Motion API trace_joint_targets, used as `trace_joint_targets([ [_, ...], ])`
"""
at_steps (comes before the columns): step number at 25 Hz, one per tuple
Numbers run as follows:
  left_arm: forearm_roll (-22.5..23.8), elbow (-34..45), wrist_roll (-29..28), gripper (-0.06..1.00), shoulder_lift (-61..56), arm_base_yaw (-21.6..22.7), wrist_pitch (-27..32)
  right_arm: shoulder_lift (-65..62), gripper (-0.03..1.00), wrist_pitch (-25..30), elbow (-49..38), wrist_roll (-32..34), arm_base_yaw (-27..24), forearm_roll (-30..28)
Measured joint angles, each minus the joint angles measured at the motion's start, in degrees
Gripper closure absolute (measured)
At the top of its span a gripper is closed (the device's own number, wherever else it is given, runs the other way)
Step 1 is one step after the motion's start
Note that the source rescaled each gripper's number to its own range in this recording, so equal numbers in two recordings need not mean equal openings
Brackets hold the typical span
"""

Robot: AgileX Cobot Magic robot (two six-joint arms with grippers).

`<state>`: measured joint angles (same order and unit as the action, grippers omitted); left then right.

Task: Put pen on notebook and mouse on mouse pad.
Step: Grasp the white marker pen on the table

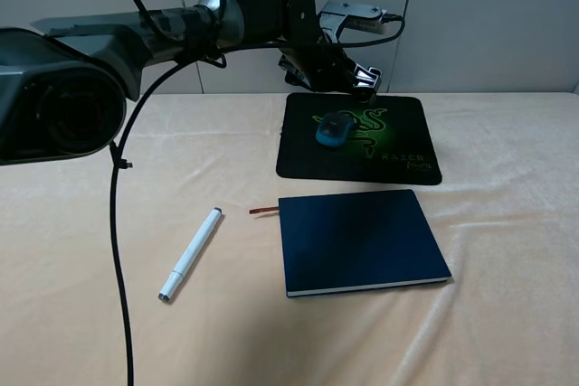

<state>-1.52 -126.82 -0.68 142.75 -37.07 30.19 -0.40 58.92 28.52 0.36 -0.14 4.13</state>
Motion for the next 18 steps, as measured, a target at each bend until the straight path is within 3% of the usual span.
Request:
trace_joint_targets([
  [5,0.05,0.00,0.00,-0.05,-0.97,0.00,5.36,0.00,-0.03,0.00,0.00,0.00,0.00,0.00],
  [18,0.37,0.00,2.97,-0.05,-12.71,0.00,30.13,0.00,-0.03,0.00,0.00,0.00,0.00,0.00],
])
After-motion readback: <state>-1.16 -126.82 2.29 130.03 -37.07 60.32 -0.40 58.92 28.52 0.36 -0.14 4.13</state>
